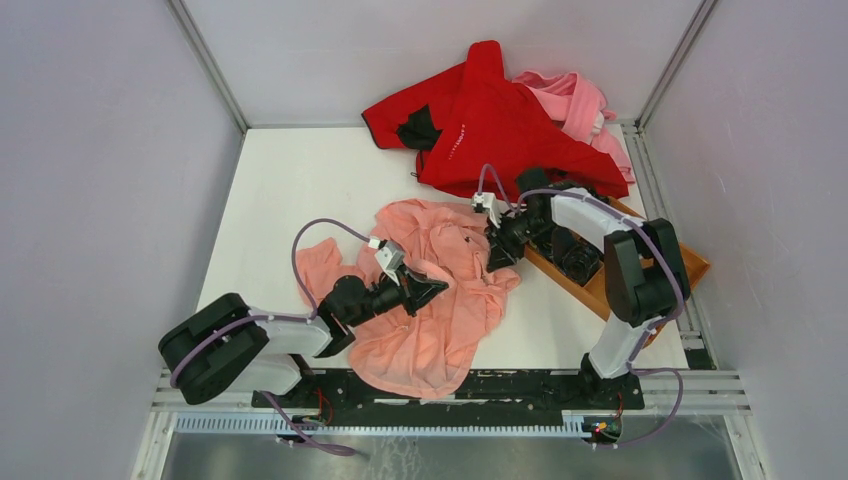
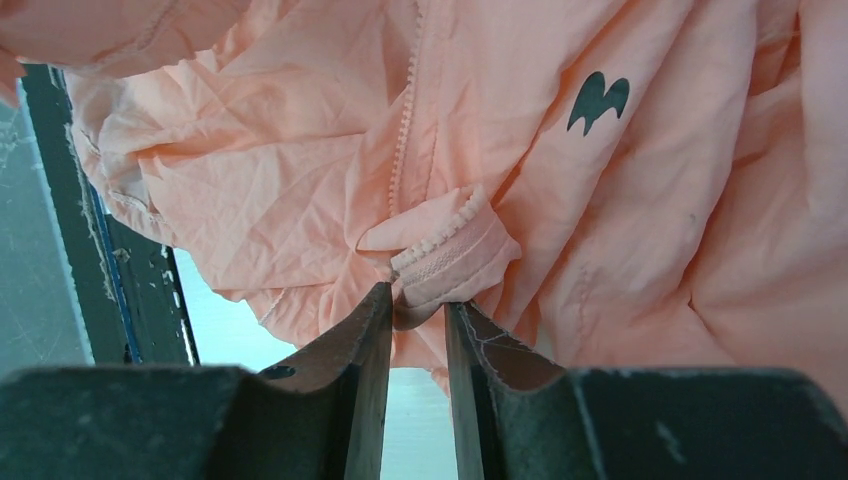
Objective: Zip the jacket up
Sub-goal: Adjust the zipper on the jacket.
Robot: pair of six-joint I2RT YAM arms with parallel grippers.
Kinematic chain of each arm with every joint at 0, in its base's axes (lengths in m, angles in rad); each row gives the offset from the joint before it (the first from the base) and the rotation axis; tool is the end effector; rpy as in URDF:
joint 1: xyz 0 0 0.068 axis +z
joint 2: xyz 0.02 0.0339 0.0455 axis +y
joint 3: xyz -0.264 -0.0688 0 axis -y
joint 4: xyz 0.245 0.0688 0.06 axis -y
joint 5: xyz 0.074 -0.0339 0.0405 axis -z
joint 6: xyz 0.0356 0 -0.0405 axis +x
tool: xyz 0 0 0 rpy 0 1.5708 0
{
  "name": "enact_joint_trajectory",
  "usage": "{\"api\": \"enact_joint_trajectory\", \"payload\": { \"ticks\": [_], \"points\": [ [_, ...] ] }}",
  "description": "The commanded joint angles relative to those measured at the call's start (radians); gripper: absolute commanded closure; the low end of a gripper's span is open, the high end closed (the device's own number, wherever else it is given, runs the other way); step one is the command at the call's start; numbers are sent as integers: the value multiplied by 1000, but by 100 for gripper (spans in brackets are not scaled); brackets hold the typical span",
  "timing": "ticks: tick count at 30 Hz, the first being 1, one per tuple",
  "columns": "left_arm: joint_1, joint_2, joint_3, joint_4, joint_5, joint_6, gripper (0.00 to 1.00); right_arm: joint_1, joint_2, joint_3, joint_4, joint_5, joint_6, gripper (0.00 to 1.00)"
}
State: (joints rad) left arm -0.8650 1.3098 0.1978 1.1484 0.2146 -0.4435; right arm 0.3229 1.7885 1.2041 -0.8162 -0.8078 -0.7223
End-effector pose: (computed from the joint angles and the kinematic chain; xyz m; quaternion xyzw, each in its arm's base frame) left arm 0.1388 -0.1746 0.1794 0.2198 0.6587 -0.4945 0.5227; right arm 0.3059 0.1295 0.1890 -0.4863 0.7772 0.3683 0.1543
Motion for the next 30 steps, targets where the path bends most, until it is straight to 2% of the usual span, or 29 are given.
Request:
{"api": "enact_joint_trajectory", "payload": {
  "ticks": [1, 11, 17, 25, 30],
  "points": [
    [5, -22, 17, 25, -10, 23, 98, -18, -80, -39, 58, -84, 25, 68],
    [4, -35, 9, 25, -8, 14, 98, -45, -188, -161, 163, -140, 67, 62],
    [4, -43, 5, 23, -9, 13, 98, -70, -281, -277, 281, -165, 109, 55],
    [5, -42, 5, 28, -6, 9, 98, -76, -364, -399, 385, -163, 128, 53],
    [5, -51, -3, 30, -8, 8, 98, -77, -516, -596, 639, -125, 228, 45]
  ]
}}
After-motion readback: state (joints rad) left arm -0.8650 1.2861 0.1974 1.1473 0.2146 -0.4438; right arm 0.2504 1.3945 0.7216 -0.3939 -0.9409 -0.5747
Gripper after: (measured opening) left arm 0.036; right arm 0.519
